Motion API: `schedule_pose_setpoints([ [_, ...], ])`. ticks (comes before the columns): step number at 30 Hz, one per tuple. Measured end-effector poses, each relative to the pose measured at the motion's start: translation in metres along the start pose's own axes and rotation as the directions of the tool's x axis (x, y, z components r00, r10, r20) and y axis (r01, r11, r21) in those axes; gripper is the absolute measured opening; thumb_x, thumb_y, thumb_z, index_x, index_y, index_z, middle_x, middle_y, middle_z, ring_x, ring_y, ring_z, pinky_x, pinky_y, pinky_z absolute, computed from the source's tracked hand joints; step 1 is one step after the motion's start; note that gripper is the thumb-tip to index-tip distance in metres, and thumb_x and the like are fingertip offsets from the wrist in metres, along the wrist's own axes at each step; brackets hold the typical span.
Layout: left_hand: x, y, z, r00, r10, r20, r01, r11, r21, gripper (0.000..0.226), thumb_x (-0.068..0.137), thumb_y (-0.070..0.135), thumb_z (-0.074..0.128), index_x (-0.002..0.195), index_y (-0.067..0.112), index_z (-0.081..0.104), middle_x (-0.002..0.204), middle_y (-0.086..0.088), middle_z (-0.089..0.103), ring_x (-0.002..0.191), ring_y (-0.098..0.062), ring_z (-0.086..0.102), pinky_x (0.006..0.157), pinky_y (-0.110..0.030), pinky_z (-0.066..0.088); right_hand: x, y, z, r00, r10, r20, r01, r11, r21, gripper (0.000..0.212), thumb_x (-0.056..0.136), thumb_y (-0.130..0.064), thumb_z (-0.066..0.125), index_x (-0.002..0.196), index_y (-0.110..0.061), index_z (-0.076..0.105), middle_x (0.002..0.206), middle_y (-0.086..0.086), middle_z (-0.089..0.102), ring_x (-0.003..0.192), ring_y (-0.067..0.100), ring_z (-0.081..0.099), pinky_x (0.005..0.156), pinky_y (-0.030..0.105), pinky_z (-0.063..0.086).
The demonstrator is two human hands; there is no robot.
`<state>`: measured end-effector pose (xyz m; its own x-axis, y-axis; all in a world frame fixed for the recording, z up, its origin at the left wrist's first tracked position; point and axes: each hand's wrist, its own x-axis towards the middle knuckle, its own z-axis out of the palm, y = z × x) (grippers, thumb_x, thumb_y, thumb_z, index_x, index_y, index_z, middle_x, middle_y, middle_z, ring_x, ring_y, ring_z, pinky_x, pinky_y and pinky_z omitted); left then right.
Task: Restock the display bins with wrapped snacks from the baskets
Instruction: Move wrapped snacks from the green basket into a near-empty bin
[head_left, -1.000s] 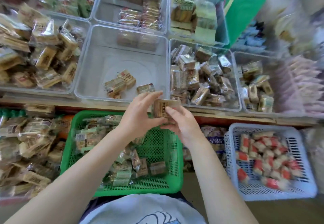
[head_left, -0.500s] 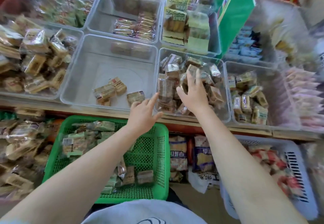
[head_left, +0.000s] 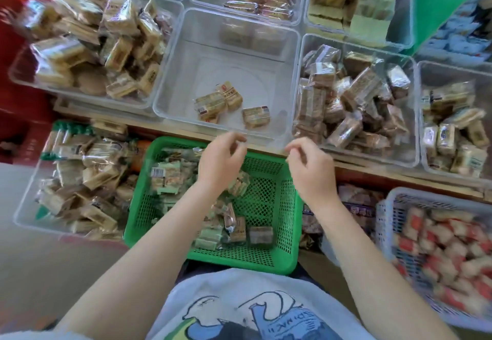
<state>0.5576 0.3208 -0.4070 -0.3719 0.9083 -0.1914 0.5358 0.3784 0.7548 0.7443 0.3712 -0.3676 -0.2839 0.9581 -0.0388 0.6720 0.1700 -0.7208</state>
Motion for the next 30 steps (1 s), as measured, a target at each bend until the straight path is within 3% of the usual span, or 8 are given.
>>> schedule_pose_setpoints([
  [2,-0.013,-0.034,-0.008,0.966,-0.227,0.127,0.226,0.974,0.021,0.024,0.101,0.026,0.049,0.118,0.021,0.066,0.088,0.006,0.066,0.065,-0.012,0.057,0.056,-0.028,0.042,-0.023,0.009,0.052,0.929,0.174,0.327,-0.174,0.984,-0.028,0.015,0.098,-0.016,0.051,0.097,-0.018,0.066,0.084,-0.004,0.066,0.074,0.014,0.058,0.067,0.029,0.043],
  [4,-0.025,-0.064,-0.011,0.91,-0.347,0.225,0.342,0.938,0.063,0.025,0.102,0.026,0.047,0.118,0.022,0.064,0.086,0.004,0.068,0.057,-0.014,0.054,0.051,-0.027,0.043,-0.041,0.025,0.105,0.736,0.383,0.558,-0.326,0.923,-0.203,0.02,0.1,-0.023,0.051,0.115,-0.017,0.062,0.094,0.001,0.067,0.078,0.018,0.058,0.069,0.031,0.046],
  [6,-0.039,-0.083,-0.014,0.875,-0.391,0.286,0.384,0.92,0.082,0.024,0.102,0.027,0.047,0.119,0.024,0.063,0.088,0.003,0.069,0.055,-0.015,0.052,0.049,-0.025,0.041,-0.058,0.039,0.146,0.553,0.524,0.648,-0.398,0.849,-0.347,0.041,0.101,-0.029,0.054,0.137,-0.012,0.045,0.106,0.009,0.064,0.079,0.023,0.058,0.065,0.033,0.044],
  [9,-0.058,-0.103,-0.023,0.842,-0.42,0.339,0.413,0.906,0.094,0.022,0.102,0.028,0.048,0.116,0.025,0.065,0.091,0.0,0.071,0.068,-0.027,0.063,0.056,-0.035,0.048,-0.08,0.052,0.187,0.48,0.599,0.641,-0.411,0.799,-0.439,0.061,0.098,-0.036,0.06,0.144,-0.004,0.034,0.136,0.016,0.053,0.11,0.032,0.059,0.081,0.036,0.05],
  [17,-0.061,-0.109,-0.037,0.794,-0.474,0.381,0.512,0.859,0.003,0.018,0.102,0.032,0.05,0.112,0.029,0.064,0.097,0.005,0.07,0.086,-0.022,0.069,0.071,-0.041,0.058,-0.069,0.055,0.157,0.575,0.721,0.387,-0.738,0.661,-0.136,0.032,0.096,-0.035,0.057,0.117,-0.012,0.06,0.104,0.008,0.067,0.082,0.023,0.061,0.068,0.033,0.046],
  [24,-0.034,-0.037,-0.02,0.761,-0.257,0.595,0.523,0.785,-0.331,0.043,0.094,0.045,0.065,0.131,0.023,0.059,0.115,0.003,0.071,0.092,-0.012,0.072,0.088,-0.036,0.06,-0.041,0.007,0.054,0.745,0.599,0.293,-0.655,0.574,0.491,0.014,0.099,-0.019,0.055,0.099,-0.014,0.067,0.075,0.003,0.067,0.061,0.016,0.06,0.06,0.032,0.048],
  [28,-0.022,0.018,-0.017,0.835,-0.133,0.534,0.499,0.592,-0.633,0.041,0.092,0.019,0.071,0.13,0.017,0.057,0.117,-0.011,0.071,0.091,-0.018,0.073,0.073,-0.029,0.06,-0.03,-0.02,0.005,0.866,0.408,0.29,-0.499,0.746,0.441,0.022,0.102,-0.024,0.053,0.118,-0.019,0.068,0.094,-0.003,0.073,0.079,0.012,0.068,0.074,0.036,0.055],
  [30,-0.012,0.039,-0.014,0.877,-0.123,0.465,0.435,0.618,-0.655,0.044,0.086,0.018,0.077,0.126,0.023,0.059,0.115,-0.015,0.071,0.092,-0.023,0.074,0.074,-0.033,0.06,-0.027,-0.024,-0.018,0.927,0.318,0.2,-0.364,0.891,0.27,0.036,0.098,-0.038,0.06,0.133,-0.028,0.058,0.12,-0.01,0.064,0.106,0.005,0.063,0.092,0.032,0.053],
])
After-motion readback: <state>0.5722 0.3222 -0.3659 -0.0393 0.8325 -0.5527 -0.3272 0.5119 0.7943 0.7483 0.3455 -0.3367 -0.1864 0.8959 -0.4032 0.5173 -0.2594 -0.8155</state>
